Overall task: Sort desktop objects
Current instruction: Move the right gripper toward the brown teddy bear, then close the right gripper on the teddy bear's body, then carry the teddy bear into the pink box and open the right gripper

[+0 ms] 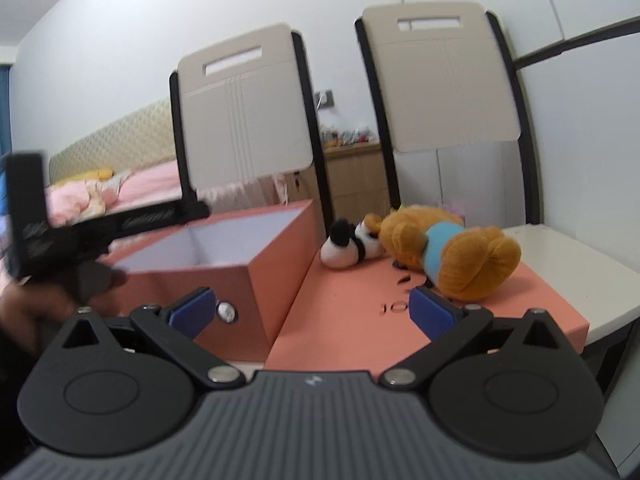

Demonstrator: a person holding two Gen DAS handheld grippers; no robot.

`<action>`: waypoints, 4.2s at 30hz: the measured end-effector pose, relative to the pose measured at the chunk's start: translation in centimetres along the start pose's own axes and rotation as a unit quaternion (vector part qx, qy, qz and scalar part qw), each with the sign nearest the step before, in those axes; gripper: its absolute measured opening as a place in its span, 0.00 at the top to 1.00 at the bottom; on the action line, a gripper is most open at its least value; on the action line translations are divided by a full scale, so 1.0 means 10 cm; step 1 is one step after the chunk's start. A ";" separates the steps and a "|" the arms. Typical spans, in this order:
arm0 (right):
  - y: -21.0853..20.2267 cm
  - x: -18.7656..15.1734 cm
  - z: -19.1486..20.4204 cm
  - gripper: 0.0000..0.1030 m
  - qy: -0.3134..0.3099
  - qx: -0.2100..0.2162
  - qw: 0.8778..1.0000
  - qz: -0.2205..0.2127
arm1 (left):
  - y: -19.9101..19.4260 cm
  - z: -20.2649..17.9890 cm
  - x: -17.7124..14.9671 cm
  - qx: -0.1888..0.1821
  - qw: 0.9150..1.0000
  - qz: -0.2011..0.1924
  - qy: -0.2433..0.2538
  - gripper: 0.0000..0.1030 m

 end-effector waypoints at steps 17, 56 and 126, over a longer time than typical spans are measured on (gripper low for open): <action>0.01 0.27 -0.14 0.00 -0.018 -0.058 0.991 -0.122 | -0.34 -0.09 0.11 -0.045 0.999 -0.025 -0.013 0.00; 0.23 0.19 -0.01 0.00 -0.087 -0.039 0.995 -0.037 | -0.26 0.00 0.17 -0.027 0.999 0.010 -0.020 0.00; 2.37 0.94 0.78 0.42 -0.123 0.085 0.988 0.045 | -0.37 0.55 -0.07 0.087 0.995 0.027 -0.032 0.00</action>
Point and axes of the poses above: each gripper's, at about its wrist camera, not at the fingertips, and y roughly the way its jaws point, z to its left, x to its top, the point moved 8 cm from there along y, roughly the way its jaws point, and after that the axes turned 1 degree about -x, right-handed, at the moved point
